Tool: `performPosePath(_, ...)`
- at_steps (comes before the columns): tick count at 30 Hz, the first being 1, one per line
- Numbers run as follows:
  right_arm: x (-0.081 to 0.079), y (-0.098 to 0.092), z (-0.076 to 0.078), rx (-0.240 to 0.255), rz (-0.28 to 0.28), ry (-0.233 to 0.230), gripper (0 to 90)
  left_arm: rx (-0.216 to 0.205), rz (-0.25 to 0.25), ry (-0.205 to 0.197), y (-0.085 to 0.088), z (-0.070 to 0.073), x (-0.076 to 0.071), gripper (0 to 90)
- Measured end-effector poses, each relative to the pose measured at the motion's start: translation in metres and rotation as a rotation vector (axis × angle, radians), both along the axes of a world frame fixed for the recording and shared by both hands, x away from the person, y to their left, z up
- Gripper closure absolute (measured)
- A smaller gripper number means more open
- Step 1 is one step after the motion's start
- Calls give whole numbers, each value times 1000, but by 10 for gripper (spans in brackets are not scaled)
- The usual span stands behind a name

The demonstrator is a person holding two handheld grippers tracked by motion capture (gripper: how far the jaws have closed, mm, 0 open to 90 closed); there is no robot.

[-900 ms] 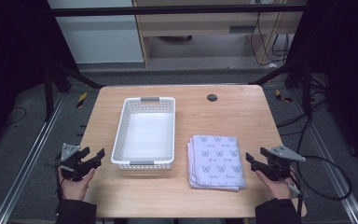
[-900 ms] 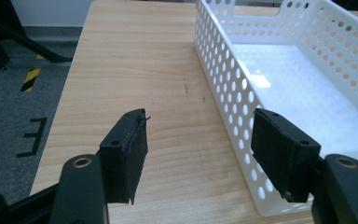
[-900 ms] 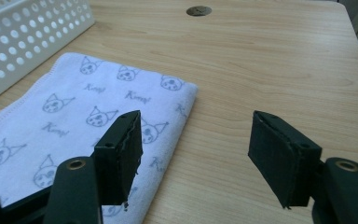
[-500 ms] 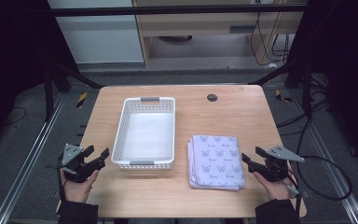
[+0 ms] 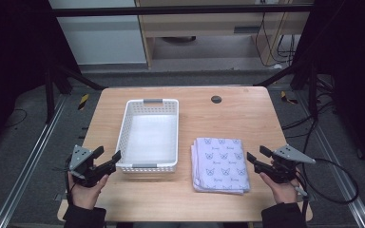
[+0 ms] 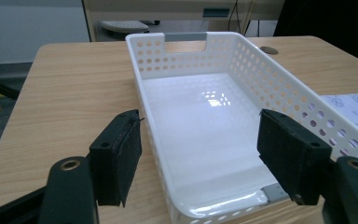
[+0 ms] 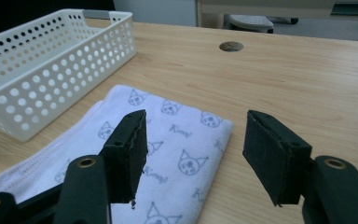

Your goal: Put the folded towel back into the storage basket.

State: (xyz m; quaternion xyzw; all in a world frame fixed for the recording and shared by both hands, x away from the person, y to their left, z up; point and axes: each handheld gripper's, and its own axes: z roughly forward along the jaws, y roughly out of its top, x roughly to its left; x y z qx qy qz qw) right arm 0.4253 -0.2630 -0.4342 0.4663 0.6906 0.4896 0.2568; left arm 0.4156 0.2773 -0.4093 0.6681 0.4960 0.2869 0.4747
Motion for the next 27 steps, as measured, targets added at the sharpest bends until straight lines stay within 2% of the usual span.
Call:
performPosePath(8, 1, 2, 11, 5, 11, -27, 401, 5, -33, -13, -17, 8, -3, 263)
performPosePath(13, 2, 2, 22, 45, -2, -44, 395, 6, -44, -24, -33, 19, 5, 257)
performPosePath(20, 5, 5, 37, 75, -2, -72, 383, 12, -92, -80, -66, 44, 12, 256)
performPosePath(24, 9, 5, 44, 74, -9, -84, 376, -12, -123, -94, -84, 50, 14, 252)
performPosePath(27, 11, 5, 48, 83, -13, -89, 369, 15, -146, -97, -99, 51, 14, 252)
